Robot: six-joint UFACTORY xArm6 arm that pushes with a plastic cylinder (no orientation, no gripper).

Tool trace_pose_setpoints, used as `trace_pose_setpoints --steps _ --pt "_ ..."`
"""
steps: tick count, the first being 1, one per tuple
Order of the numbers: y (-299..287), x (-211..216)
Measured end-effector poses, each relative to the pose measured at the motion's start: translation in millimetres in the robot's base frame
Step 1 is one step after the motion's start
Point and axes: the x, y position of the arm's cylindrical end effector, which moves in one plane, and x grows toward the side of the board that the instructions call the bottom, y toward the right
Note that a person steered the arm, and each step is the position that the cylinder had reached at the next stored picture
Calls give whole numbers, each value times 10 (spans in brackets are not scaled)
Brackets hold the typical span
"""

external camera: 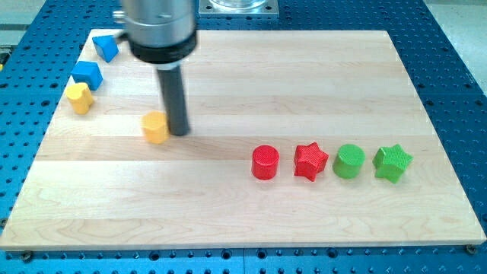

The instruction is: Place the yellow blocks below the cube

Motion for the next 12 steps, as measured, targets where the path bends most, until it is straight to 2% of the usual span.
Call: trace_pose_setpoints --steps 1,2,3,4,5,6,8,10,11,12 --pt "-678 12" --pt "-477 310" --pt "-692 374" --pt "-989 681" --pt "-1000 1008" --pt "-1234 927" --pt "-1235 388" --pt "-1236 377" --pt "-1495 437" --pt "-1480 327"
